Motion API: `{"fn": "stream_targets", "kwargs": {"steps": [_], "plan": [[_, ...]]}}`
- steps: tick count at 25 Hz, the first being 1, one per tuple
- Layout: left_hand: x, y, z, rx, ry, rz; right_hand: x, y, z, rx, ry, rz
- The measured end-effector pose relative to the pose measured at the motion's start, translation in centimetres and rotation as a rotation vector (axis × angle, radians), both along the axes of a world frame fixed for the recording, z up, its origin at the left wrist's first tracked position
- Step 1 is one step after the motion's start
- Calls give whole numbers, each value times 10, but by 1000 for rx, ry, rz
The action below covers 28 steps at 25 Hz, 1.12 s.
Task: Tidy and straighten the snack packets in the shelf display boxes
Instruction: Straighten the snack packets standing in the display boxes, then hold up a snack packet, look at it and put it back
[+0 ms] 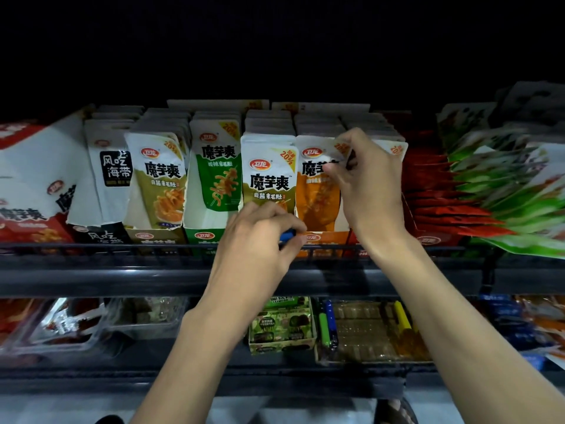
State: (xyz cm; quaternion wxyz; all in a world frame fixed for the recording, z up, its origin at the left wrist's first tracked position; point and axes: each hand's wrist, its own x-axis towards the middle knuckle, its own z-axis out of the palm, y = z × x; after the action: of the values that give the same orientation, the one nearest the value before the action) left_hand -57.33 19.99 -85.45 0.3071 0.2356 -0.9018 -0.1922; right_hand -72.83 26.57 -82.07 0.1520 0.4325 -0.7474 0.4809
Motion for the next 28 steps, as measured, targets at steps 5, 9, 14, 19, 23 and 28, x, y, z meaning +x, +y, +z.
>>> {"fn": "stream_targets", "kwargs": {"steps": [5, 9, 14, 19, 23, 28], "plan": [[3, 0, 1, 47, -13, -7, 2, -4, -16, 115, 118, -25], [4, 2, 3, 52, -7, -6, -1, -5, -18, 136, 192, -81], [5, 2, 2, 55, 10, -5, 2, -2, -15, 105, 200, -139], [5, 2, 3, 58, -4, -9, 2, -3, -16, 101, 256, -190], [9, 0, 6, 97, 95, 39, 10, -2, -7, 16, 313, -185], [19, -6, 19, 247, 382, 305, 36, -10, -5, 43, 300, 69]]}}
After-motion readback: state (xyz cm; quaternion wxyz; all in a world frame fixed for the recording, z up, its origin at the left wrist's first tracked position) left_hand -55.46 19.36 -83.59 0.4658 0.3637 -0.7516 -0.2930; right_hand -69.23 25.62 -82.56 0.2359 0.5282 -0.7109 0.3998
